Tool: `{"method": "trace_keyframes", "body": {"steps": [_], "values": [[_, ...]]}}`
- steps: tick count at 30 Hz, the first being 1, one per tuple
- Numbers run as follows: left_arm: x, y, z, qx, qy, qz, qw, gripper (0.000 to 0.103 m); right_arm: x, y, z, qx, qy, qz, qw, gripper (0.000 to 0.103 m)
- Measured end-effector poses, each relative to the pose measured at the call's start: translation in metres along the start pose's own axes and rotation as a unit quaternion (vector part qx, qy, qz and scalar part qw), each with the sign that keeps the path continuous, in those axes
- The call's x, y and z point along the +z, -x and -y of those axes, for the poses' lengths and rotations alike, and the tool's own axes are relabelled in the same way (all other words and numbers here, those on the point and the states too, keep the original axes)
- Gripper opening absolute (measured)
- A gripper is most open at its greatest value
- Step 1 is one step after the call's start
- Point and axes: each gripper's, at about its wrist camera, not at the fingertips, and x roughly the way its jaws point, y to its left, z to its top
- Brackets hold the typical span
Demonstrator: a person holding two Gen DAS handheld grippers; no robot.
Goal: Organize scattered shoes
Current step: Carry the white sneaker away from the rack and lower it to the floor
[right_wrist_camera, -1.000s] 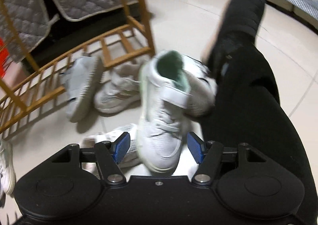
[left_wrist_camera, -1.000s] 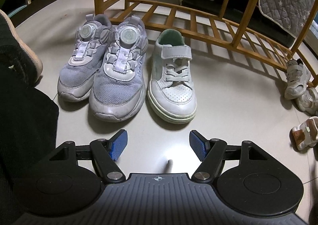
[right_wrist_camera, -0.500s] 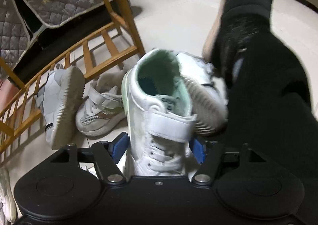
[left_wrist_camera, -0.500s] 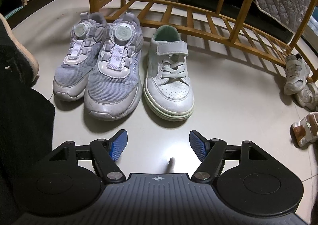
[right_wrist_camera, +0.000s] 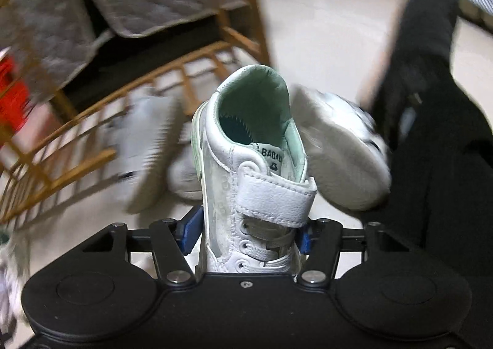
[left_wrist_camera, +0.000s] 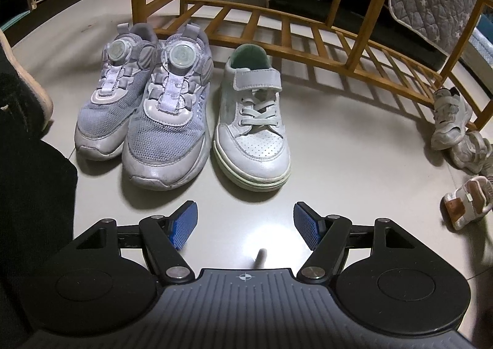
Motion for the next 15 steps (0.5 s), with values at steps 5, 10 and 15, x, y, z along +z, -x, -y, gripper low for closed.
{"method": "trace_keyframes", "body": {"steps": [5, 10, 15], "values": [[0.0, 0.001, 0.001, -0.005, -0.001, 0.004, 1.0, 0.07, -0.023, 0.026, -0.07, 0.039, 0.131, -0.018, 0.99, 0.063], [-0.001, 0.002, -0.001, -0.01, 0.005, 0.006, 0.9999, 0.07, -0.062, 0.034, -0.115, 0.09, 0.18, -0.053, 0.978, 0.062], [-0.001, 0.003, -0.002, -0.018, 0.011, 0.007, 0.9998, 0.07, -0.104, 0.028, -0.152, 0.1, 0.256, -0.092, 0.957, 0.062]]}}
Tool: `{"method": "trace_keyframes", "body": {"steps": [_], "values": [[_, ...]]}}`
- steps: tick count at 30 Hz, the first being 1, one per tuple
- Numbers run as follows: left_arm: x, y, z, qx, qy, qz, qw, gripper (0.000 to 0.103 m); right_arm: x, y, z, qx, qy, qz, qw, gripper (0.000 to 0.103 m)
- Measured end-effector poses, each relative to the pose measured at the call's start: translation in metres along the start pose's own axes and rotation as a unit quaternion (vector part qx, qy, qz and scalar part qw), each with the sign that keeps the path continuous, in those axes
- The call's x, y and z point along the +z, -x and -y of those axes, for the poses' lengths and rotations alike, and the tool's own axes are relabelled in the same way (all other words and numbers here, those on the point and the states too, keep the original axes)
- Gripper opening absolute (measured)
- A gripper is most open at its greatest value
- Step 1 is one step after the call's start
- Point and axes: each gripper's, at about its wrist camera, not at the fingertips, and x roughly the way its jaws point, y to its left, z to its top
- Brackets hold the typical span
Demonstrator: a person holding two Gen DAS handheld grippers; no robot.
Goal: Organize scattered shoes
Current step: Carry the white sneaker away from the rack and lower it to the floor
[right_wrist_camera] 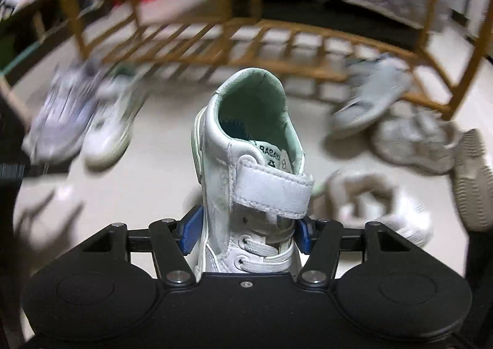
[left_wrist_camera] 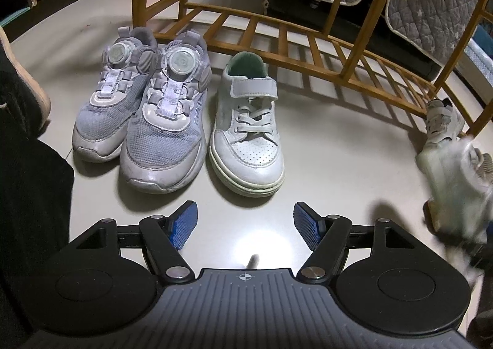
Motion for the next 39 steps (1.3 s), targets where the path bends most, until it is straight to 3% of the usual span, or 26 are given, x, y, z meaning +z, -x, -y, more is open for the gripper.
{"method": "trace_keyframes", "body": {"steps": [4, 14, 31, 39], "values": [[-0.001, -0.001, 0.004, -0.007, -0.008, 0.0, 0.9999, 0.07, -0.018, -0.009, -0.031, 0.013, 0.024, -0.035, 0.999, 0.063], [-0.006, -0.001, 0.02, -0.031, -0.041, -0.005, 0.9987, 0.07, -0.028, 0.005, -0.062, 0.027, 0.102, -0.041, 0.994, 0.068], [0.001, 0.003, 0.06, -0.06, -0.096, -0.055, 0.992, 0.07, -0.037, 0.025, -0.049, 0.135, 0.045, -0.087, 0.986, 0.072], [-0.013, -0.002, 0.071, -0.06, -0.111, -0.068, 0.9897, 0.07, -0.031, 0.03, -0.035, 0.104, 0.017, -0.062, 0.993, 0.072]]}}
